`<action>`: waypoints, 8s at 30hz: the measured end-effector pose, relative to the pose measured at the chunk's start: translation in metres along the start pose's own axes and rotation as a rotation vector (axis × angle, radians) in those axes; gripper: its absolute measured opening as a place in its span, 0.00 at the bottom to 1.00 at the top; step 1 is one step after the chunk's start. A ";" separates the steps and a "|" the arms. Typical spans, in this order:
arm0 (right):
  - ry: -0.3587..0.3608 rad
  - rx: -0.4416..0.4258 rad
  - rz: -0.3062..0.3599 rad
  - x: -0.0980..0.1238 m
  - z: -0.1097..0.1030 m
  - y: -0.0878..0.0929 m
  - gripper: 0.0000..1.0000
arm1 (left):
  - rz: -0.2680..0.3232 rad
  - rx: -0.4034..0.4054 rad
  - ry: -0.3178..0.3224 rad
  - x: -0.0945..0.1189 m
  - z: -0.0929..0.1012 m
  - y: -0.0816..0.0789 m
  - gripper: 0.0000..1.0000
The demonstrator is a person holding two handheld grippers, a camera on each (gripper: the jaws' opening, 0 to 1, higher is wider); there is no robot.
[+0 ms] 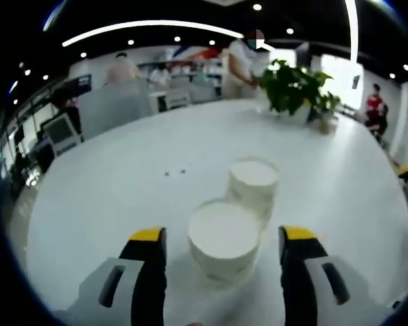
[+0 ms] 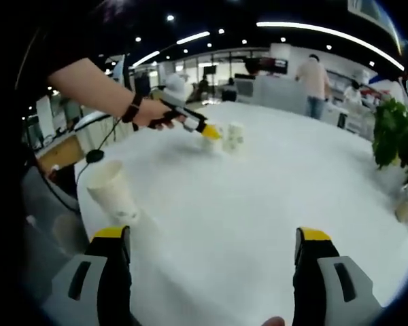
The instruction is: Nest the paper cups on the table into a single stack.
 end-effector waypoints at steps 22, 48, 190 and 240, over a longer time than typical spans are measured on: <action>-0.006 -0.030 0.000 0.000 -0.002 0.006 0.99 | -0.002 0.039 0.021 0.007 -0.002 0.000 0.38; 0.003 -0.011 0.045 0.013 -0.017 -0.008 0.99 | 0.020 0.006 0.047 0.053 0.008 -0.029 0.37; -0.747 -0.665 0.664 0.067 -0.133 -0.095 0.03 | 0.236 0.110 0.721 0.270 0.193 -0.078 0.36; -0.767 -0.718 0.462 0.053 -0.129 -0.106 0.00 | 0.335 0.052 0.465 0.285 0.177 -0.035 0.69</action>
Point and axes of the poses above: the point that each gripper's makers call its tool centre point, and the gripper's own axes: x roughly backward along the fingers, z roughly to its right, y roughly out of its underside, the point moved 7 cm from there along x, roughly backward along the fingers, and after that the axes turned 7 degrees about -x, right-handed, at the moved point
